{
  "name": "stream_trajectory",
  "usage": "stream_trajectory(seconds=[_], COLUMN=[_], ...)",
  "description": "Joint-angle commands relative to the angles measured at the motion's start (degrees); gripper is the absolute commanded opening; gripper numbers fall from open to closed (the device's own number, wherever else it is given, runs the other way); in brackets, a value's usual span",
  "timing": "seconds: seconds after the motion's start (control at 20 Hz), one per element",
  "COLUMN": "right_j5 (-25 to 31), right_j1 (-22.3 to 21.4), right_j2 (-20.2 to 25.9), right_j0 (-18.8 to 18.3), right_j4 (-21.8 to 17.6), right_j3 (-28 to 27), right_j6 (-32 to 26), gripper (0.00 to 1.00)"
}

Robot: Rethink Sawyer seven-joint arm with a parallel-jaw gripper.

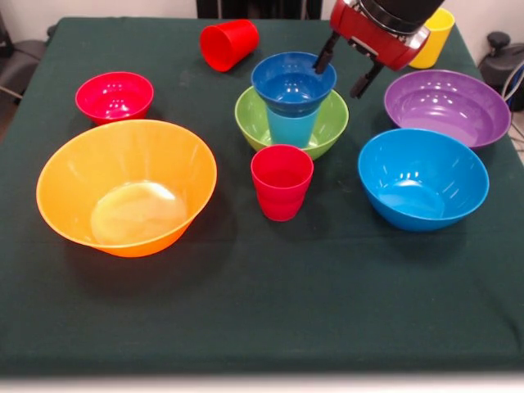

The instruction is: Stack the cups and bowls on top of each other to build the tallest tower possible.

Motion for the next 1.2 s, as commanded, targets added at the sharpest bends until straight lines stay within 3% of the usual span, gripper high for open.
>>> stream_trajectory(seconds=[0.05,0.7,1.2], right_j5=[2.69,4.19,7.69], right_j1=[3.23,3.32,-0.57], right_j2=[5.05,4.94,5.31], right_j0=[-0.25,0.32,0.39], right_j4=[0.5,-0.27,0.41], right_j3=[-0.35,-1.03,-0.18], right_j6=[6.1,5.02,3.47], gripper=[1.0,1.0,1.0])
